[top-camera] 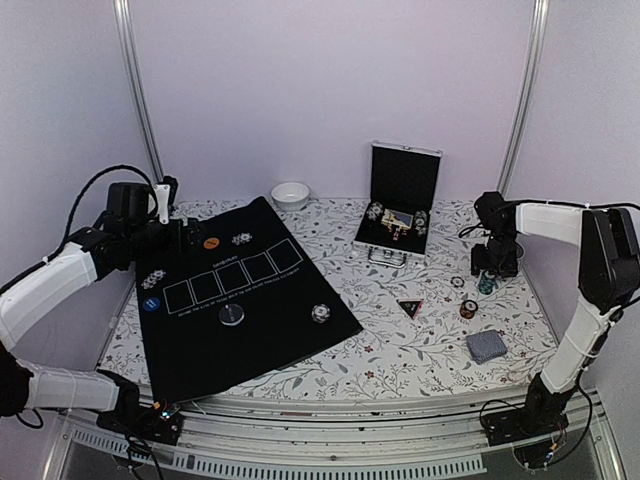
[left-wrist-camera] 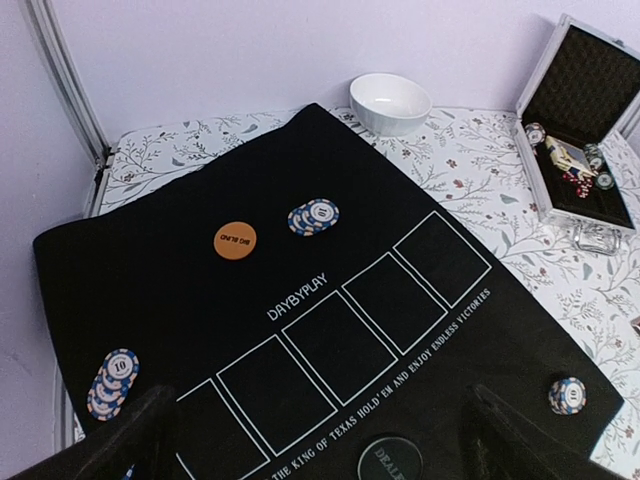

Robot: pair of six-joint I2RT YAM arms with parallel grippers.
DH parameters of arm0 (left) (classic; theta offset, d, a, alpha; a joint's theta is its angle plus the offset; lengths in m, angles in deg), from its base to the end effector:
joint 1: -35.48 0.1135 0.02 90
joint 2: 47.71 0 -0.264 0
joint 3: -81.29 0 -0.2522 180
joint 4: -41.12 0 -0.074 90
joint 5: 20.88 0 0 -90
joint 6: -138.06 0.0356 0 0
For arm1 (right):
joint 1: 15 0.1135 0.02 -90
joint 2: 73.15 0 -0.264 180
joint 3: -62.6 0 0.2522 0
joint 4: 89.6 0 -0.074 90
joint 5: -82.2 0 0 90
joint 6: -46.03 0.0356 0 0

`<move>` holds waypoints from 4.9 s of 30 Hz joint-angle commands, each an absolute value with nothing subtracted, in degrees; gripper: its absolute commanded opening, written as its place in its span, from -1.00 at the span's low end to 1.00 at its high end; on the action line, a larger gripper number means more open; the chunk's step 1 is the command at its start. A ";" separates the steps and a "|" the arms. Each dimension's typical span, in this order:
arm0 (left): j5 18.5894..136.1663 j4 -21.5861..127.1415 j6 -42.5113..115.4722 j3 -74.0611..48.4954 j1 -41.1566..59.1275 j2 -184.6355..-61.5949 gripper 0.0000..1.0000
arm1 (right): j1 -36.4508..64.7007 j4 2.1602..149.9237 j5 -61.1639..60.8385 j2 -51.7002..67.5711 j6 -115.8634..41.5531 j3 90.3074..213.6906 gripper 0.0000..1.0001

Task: Distribute texas hold em gaming equipment
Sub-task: Pick up the pile of poker chips from the pile of poker chips, then place the poker chips pile in the dealer area.

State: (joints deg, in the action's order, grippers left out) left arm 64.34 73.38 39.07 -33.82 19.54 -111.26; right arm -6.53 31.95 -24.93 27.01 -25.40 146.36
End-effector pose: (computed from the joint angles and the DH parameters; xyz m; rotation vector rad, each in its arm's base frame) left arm 0.2397 -0.0654 0.2995 0.0782 2.1117 -0.1723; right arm 0.3346 0.0392 0.1979 0.3022 2.7828 -0.3228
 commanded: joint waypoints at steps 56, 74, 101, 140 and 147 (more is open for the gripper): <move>65.36 71.49 39.89 -34.94 21.66 -110.37 0.96 | 2.60 21.69 -20.60 28.36 -31.04 165.61 -0.95; 65.78 71.46 39.88 -35.64 21.95 -110.07 0.96 | 44.58 16.22 -9.13 55.30 -30.14 196.23 -0.95; 65.73 71.32 40.04 -35.93 22.19 -110.11 0.96 | 48.45 11.00 -11.97 72.33 -32.16 203.35 -0.95; 66.02 71.35 40.20 -36.17 22.32 -110.20 0.96 | 48.51 15.90 -8.89 55.14 -35.21 203.28 0.98; 66.06 71.35 40.28 -36.33 22.31 -109.79 0.96 | 37.42 13.24 -23.60 41.36 -31.50 190.07 0.98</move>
State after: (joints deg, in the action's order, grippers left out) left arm 65.63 72.29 39.52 -35.26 21.70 -110.93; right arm 46.65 15.43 -13.50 49.59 -34.67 199.41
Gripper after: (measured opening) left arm 0.982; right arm 0.989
